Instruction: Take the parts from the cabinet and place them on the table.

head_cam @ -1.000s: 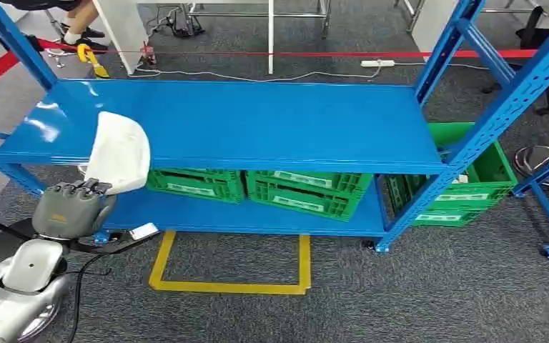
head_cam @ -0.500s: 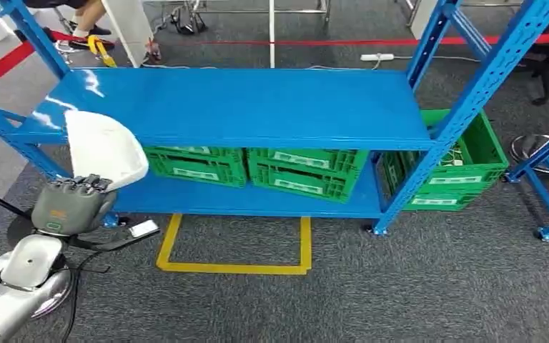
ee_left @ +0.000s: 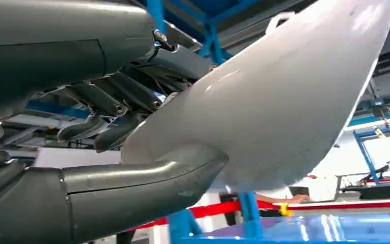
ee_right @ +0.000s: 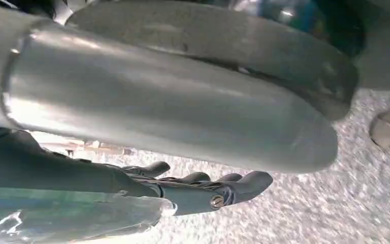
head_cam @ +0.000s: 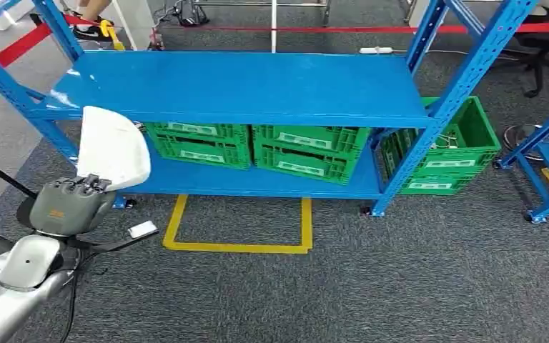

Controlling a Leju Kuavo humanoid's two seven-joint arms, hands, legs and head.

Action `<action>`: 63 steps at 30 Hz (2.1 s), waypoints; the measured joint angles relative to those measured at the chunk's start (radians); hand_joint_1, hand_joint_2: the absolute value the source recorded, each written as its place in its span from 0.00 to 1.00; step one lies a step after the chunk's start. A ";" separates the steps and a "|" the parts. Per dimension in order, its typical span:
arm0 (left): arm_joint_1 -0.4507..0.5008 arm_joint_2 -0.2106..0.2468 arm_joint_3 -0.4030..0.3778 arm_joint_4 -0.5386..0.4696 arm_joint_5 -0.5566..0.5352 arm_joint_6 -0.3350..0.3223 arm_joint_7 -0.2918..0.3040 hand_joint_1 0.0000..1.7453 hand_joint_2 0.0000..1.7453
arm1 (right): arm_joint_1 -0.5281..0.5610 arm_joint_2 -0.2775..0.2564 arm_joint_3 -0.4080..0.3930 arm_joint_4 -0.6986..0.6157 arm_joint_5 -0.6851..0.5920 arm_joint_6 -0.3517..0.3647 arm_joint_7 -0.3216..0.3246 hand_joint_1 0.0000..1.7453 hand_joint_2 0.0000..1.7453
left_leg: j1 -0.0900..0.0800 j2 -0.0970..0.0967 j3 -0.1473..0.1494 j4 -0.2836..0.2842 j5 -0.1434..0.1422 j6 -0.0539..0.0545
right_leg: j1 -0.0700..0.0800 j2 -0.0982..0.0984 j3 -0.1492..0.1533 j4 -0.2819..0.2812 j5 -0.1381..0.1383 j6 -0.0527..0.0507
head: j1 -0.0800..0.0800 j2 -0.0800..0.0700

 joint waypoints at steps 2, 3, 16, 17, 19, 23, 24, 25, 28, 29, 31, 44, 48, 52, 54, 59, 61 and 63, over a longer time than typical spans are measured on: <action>0.001 -0.002 -0.001 0.000 0.000 0.000 0.000 1.00 1.00 | 0.004 0.000 0.000 0.000 -0.002 0.000 -0.003 0.00 0.00 | 0.000 0.001 -0.022 0.000 0.025 0.015 | -0.002 0.000 -0.032 0.058 -0.102 0.013 | 0.005 0.000; 0.000 -0.003 -0.001 0.000 0.000 0.000 -0.001 1.00 1.00 | 0.003 0.000 0.000 0.000 -0.003 0.000 -0.003 0.00 0.00 | -0.001 0.000 -0.038 0.000 0.037 0.017 | -0.003 0.000 -0.047 0.132 -0.173 0.019 | 0.005 0.000; -0.007 -0.006 0.002 0.000 0.001 -0.013 -0.012 1.00 1.00 | -0.004 0.001 0.027 -0.001 0.058 -0.083 -0.003 0.00 0.00 | -0.010 -0.014 -0.147 0.010 0.131 -0.022 | -0.001 -0.011 0.203 -0.032 -0.175 -0.028 | 0.006 0.000; -0.007 -0.005 0.002 0.000 0.001 -0.015 -0.013 1.00 1.00 | -0.003 0.001 0.030 -0.001 0.060 -0.089 0.003 0.00 0.00 | -0.010 -0.013 -0.161 0.045 0.090 -0.028 | -0.001 -0.015 0.197 -0.032 -0.170 -0.035 | 0.001 0.000; -0.008 -0.006 0.002 0.000 0.001 -0.015 -0.013 1.00 1.00 | -0.003 0.001 0.039 -0.001 0.067 -0.100 0.008 0.00 0.00 | -0.006 -0.013 -0.216 0.194 -0.005 -0.039 | -0.001 -0.030 0.185 -0.031 -0.160 -0.042 | 0.001 0.000; -0.004 -0.006 0.002 0.000 0.000 -0.017 -0.013 1.00 1.00 | -0.001 0.001 0.051 -0.001 0.071 -0.114 0.008 0.00 0.00 | -0.002 -0.009 -0.209 0.253 0.012 -0.049 | -0.002 -0.066 0.168 -0.028 -0.151 -0.039 | 0.000 0.000; -0.005 -0.006 0.002 0.000 0.000 -0.017 -0.013 1.00 1.00 | -0.001 0.001 0.052 -0.001 0.072 -0.115 0.008 0.00 0.00 | -0.001 0.000 -0.164 0.180 0.050 -0.049 | -0.003 -0.075 0.168 -0.025 -0.152 -0.038 | 0.000 0.000; -0.005 -0.006 0.003 0.000 0.000 -0.017 -0.013 1.00 1.00 | -0.002 0.001 0.053 -0.001 0.073 -0.116 0.008 0.00 0.00 | 0.000 0.035 -0.109 0.088 0.083 -0.051 | -0.003 -0.084 0.169 -0.022 -0.155 -0.032 | 0.000 0.000; -0.009 -0.008 0.002 0.000 0.000 -0.017 -0.013 1.00 1.00 | -0.002 0.000 0.059 -0.001 0.074 -0.117 0.008 0.00 0.00 | -0.008 0.090 -0.081 0.018 0.068 -0.024 | 0.020 -0.113 0.164 -0.008 -0.167 -0.020 | 0.000 0.000; -0.006 -0.007 0.002 0.000 0.000 -0.017 -0.013 1.00 1.00 | -0.004 0.000 0.059 -0.001 0.075 -0.117 0.008 0.00 0.00 | -0.009 0.073 -0.088 0.023 0.066 -0.016 | 0.019 -0.125 0.165 -0.008 -0.167 -0.020 | 0.003 0.000; -0.003 -0.006 0.002 0.000 0.000 -0.017 -0.013 1.00 1.00 | -0.004 0.000 0.060 -0.001 0.076 -0.117 0.008 0.00 0.00 | -0.005 0.046 -0.092 0.021 0.072 -0.003 | 0.015 -0.124 0.154 0.001 -0.181 -0.008 | 0.000 0.000; -0.015 0.003 -0.001 -0.002 0.000 -0.018 -0.002 1.00 1.00 | -0.004 0.000 0.066 0.000 0.066 -0.111 0.005 0.00 0.00 | 0.001 -0.127 -0.119 0.023 0.093 -0.013 | -0.003 0.079 0.114 0.021 -0.145 -0.013 | 0.005 0.000; -0.027 0.022 -0.001 -0.002 0.000 -0.031 -0.004 1.00 1.00 | -0.002 0.002 0.067 -0.002 0.066 -0.109 0.009 0.00 0.00 | -0.009 -0.032 -0.158 0.095 0.038 -0.036 | -0.010 0.027 0.117 0.006 -0.131 -0.036 | -0.006 0.000; -0.032 0.022 -0.003 -0.002 0.000 -0.040 -0.012 1.00 1.00 | 0.002 0.002 0.067 -0.002 0.066 -0.109 0.009 0.00 0.00 | -0.005 -0.014 -0.261 0.329 -0.048 -0.045 | -0.009 -0.033 0.114 0.006 -0.131 -0.037 | -0.006 0.000; -0.033 0.024 -0.003 -0.002 0.000 -0.042 -0.016 1.00 1.00 | 0.000 0.002 0.067 -0.002 0.065 -0.108 0.009 0.00 0.00 | -0.006 -0.009 -0.203 0.228 0.017 -0.044 | -0.009 -0.058 0.114 0.006 -0.131 -0.037 | -0.006 0.000; -0.052 0.035 -0.004 -0.015 0.000 -0.049 -0.022 1.00 1.00 | -0.003 0.002 0.067 -0.002 0.063 -0.102 0.009 0.00 0.00 | -0.017 0.046 -0.092 0.014 0.081 -0.016 | 0.006 -0.110 0.116 0.011 -0.138 -0.021 | -0.011 0.000; -0.052 0.039 -0.004 -0.016 0.001 -0.055 -0.027 1.00 1.00 | -0.004 0.002 0.067 -0.003 0.062 -0.100 0.009 0.00 0.00 | -0.015 0.022 -0.094 0.008 0.088 0.000 | 0.005 -0.132 0.121 0.009 -0.140 -0.011 | -0.012 0.000; -0.057 0.042 -0.004 -0.024 0.001 -0.058 -0.029 1.00 1.00 | -0.005 0.002 0.067 -0.004 0.060 -0.100 0.009 0.00 0.00 | -0.008 0.005 -0.096 0.007 0.093 0.009 | -0.001 -0.053 0.092 0.070 -0.190 0.002 | -0.007 0.000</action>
